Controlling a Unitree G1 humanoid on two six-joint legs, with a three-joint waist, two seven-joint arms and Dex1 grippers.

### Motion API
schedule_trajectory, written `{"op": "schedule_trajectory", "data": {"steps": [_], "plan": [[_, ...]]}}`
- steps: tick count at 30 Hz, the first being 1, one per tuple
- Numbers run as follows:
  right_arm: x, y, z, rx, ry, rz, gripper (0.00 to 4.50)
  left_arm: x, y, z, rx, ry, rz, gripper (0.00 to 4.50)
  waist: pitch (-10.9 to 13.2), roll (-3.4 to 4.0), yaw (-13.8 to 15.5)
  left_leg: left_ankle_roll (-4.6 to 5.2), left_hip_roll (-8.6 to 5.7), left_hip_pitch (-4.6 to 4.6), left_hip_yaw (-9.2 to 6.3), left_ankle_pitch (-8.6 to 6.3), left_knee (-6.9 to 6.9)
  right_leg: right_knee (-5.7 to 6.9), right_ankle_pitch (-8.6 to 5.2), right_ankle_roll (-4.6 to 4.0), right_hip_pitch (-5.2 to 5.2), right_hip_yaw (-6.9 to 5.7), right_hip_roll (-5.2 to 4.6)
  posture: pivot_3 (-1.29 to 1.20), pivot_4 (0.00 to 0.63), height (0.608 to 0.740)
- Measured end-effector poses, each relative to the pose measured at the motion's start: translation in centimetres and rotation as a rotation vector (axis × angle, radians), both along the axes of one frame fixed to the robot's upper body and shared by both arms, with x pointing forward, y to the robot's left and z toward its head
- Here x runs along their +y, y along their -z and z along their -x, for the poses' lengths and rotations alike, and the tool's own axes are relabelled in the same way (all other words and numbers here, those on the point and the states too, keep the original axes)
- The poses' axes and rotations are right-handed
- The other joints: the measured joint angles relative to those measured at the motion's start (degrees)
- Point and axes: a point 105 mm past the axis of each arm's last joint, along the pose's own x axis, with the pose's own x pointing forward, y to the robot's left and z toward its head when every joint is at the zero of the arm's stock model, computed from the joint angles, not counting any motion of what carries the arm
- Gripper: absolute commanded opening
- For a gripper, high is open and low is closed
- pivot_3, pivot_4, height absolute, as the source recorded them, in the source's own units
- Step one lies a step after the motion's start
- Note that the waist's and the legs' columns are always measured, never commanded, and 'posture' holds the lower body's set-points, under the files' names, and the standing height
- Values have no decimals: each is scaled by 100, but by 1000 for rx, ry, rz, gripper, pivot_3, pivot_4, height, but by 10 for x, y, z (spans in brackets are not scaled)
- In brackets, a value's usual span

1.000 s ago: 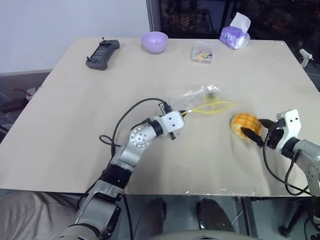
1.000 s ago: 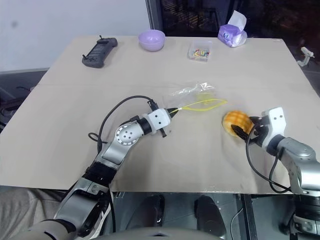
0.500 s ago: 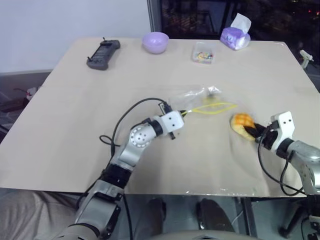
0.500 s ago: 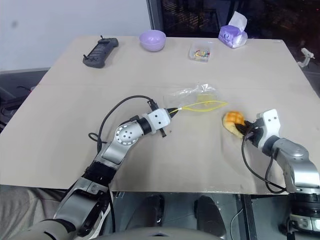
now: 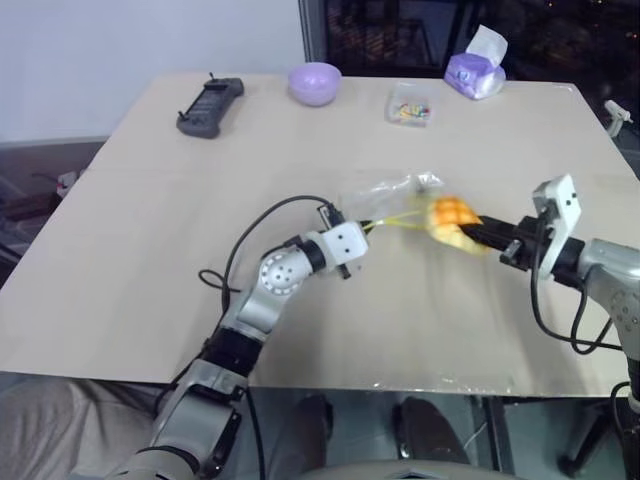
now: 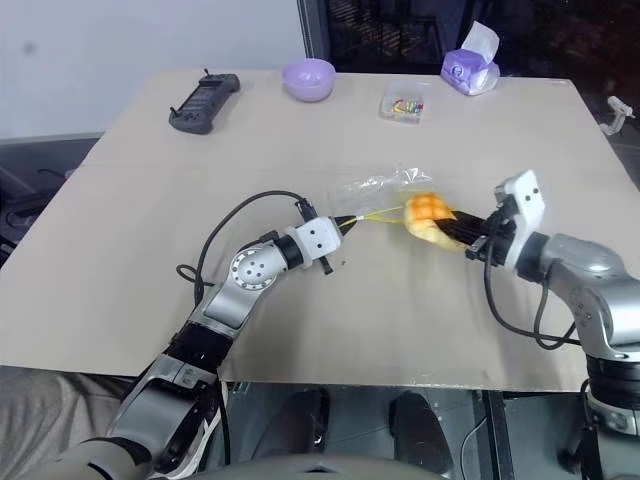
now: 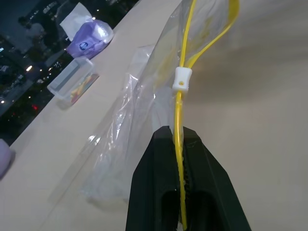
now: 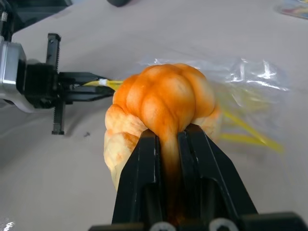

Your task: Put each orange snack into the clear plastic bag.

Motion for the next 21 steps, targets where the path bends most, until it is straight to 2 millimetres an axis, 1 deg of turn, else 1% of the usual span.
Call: {"op": "schedule_trajectory", "data": {"steps": [4,6,12,15,19,21], "plan": [[0,13,-4,48,6,17,202,0,0,0,-2,2,1,0,0,0,-2,0,0,1,1,0,0,1,0,0,0,1,0,0,150,740],[4,18,-3,65,-16,16,202,-1,-1,0,-3,2,1,0,0,0,-9,0,0,1,0,0,0,1,0,0,-1,0,0,0,150,740],[7,18,-2,60,-26,4,202,-1,-2,0,-6,3,1,0,0,0,-18,0,0,1,0,0,0,2,0,0,-1,1,0,0,150,740],[11,16,-1,60,-41,-30,202,-1,-1,0,-6,2,0,0,0,0,-20,0,0,1,1,0,0,2,0,0,-1,1,0,0,150,740],[17,11,4,58,-91,-80,202,0,-1,0,-6,2,0,0,0,0,-18,0,0,1,0,0,0,2,0,0,-1,0,0,0,150,740],[19,12,7,65,-108,-91,202,0,-1,0,-5,2,0,0,0,0,-18,0,0,1,0,0,0,2,0,0,-1,0,0,0,150,740]]}}
